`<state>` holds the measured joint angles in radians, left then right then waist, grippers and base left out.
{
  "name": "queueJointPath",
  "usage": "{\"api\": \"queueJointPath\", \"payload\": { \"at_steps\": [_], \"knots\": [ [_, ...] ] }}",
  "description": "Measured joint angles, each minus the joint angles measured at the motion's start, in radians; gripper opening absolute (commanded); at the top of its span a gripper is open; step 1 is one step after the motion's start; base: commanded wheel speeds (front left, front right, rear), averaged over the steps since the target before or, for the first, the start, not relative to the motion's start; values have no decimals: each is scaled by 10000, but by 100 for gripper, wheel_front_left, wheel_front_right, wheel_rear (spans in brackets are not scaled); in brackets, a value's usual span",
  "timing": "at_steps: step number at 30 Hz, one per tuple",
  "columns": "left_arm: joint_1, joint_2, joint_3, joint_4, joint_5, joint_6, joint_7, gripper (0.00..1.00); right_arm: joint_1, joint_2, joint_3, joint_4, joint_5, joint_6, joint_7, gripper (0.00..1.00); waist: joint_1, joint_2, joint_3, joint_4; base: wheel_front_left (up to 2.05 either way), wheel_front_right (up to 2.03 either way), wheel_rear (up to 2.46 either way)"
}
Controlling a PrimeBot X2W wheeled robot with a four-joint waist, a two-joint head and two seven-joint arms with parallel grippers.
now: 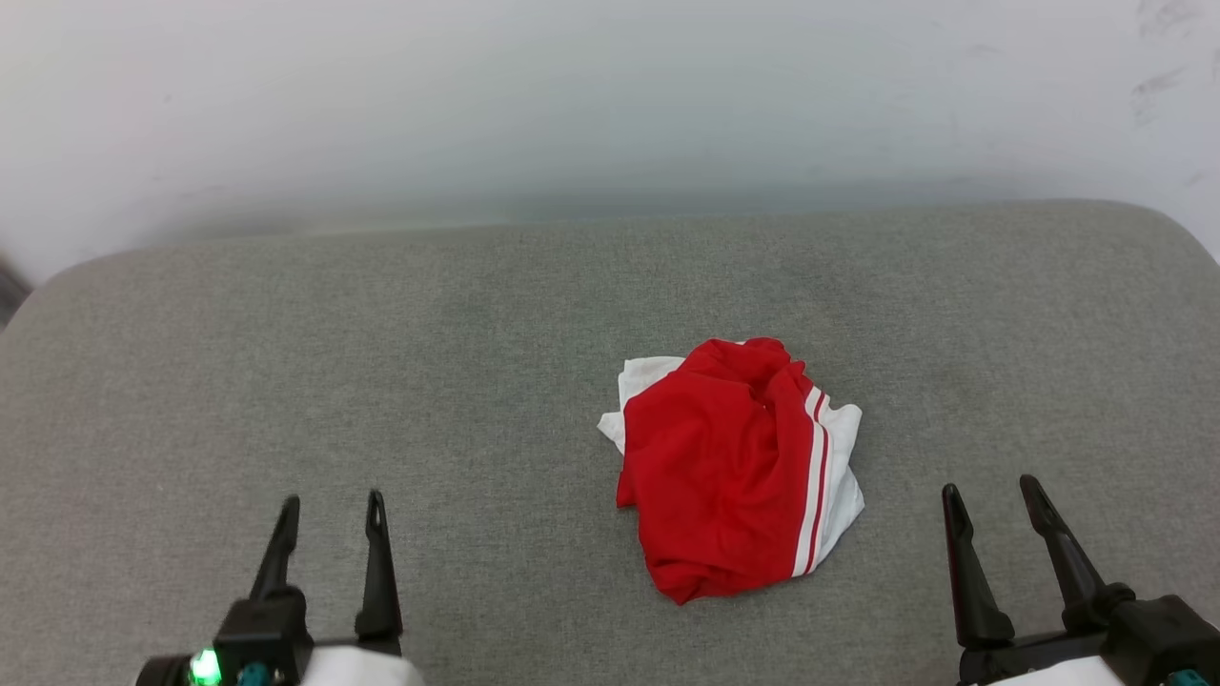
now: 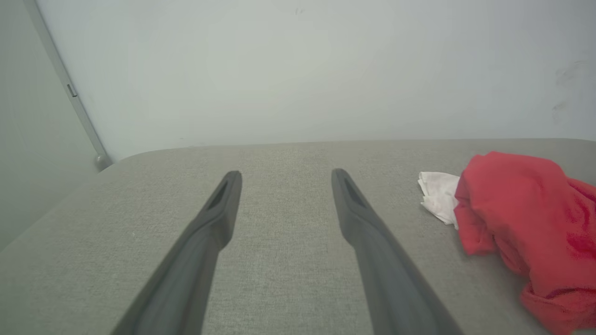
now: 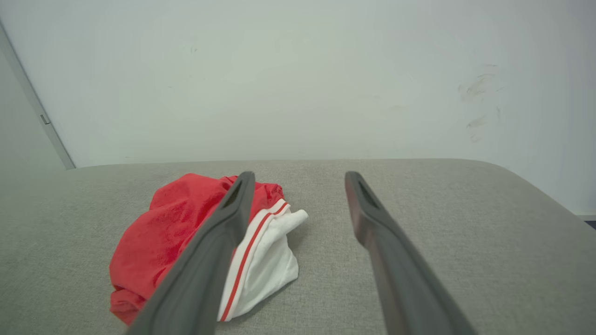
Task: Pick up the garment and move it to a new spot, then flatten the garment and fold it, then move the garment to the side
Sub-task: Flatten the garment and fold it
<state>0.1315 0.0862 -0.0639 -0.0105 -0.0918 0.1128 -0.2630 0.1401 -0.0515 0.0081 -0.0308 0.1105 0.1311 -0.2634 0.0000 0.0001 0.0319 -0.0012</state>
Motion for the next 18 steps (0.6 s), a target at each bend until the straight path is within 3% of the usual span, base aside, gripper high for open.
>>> {"api": "queueJointPath", "payload": {
  "at_steps": [5, 13, 16, 18],
  "knots": [
    [-1214, 142, 207, 437, -92, -665, 0, 100, -182, 0, 4, -54, -157, 0, -2, 100, 0, 0, 178, -26, 0, 0, 0],
    [-4156, 869, 163, 1994, -449, -1933, 2, 100, -556, 0, 59, -167, -405, 0, 0, 100, 0, 0, 653, -188, 0, 0, 0],
    [-5499, 1384, -128, 2439, -441, -2196, 441, 100, -668, 0, 48, -230, -435, 0, 0, 100, 0, 0, 913, -281, 0, 0, 0],
    [-7090, 1900, -690, 2828, -702, -2364, 1488, 100, -939, 2, 17, -278, -497, 0, 0, 100, 1, 0, 1317, -422, 0, 0, 0]
  ]
}}
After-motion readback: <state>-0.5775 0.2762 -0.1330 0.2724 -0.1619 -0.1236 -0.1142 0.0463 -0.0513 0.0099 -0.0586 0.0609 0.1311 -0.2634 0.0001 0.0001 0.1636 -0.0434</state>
